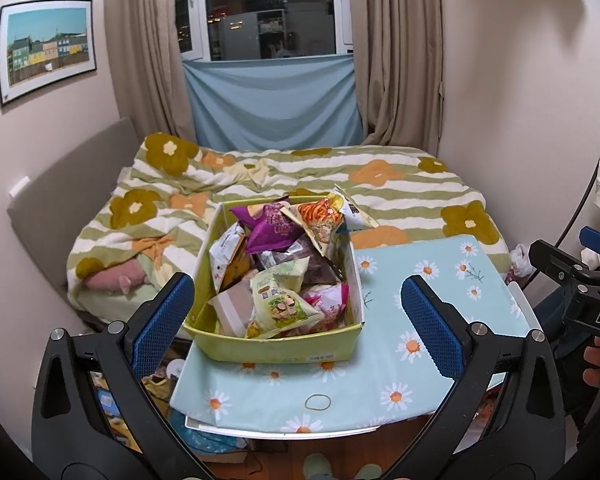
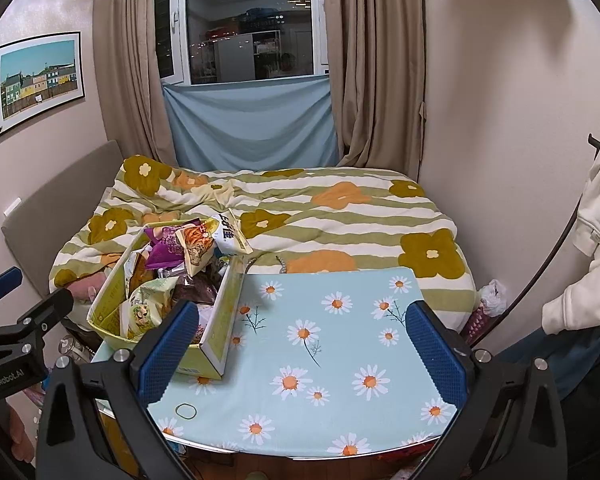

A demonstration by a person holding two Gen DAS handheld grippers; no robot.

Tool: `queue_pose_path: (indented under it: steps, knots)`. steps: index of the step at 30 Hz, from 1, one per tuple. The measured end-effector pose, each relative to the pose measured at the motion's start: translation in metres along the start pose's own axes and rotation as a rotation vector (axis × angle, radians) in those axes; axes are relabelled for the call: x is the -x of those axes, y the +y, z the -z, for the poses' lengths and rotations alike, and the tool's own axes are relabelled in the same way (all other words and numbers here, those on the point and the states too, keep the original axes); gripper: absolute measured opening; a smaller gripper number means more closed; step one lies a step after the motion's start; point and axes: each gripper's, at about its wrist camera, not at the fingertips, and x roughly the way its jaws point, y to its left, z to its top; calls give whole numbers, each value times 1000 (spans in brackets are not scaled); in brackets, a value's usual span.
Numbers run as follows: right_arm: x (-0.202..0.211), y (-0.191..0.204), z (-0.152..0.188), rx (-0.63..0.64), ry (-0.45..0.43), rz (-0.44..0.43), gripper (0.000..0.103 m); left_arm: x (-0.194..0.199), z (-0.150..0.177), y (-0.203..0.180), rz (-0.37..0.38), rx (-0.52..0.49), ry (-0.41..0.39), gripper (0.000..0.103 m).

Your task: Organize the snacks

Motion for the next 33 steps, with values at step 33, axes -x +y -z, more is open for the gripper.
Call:
queue_pose_path:
  steps: [33]
  knots:
    - [-3, 1, -1, -8, 8, 12, 103, -9, 1, 11, -5, -15, -32, 103]
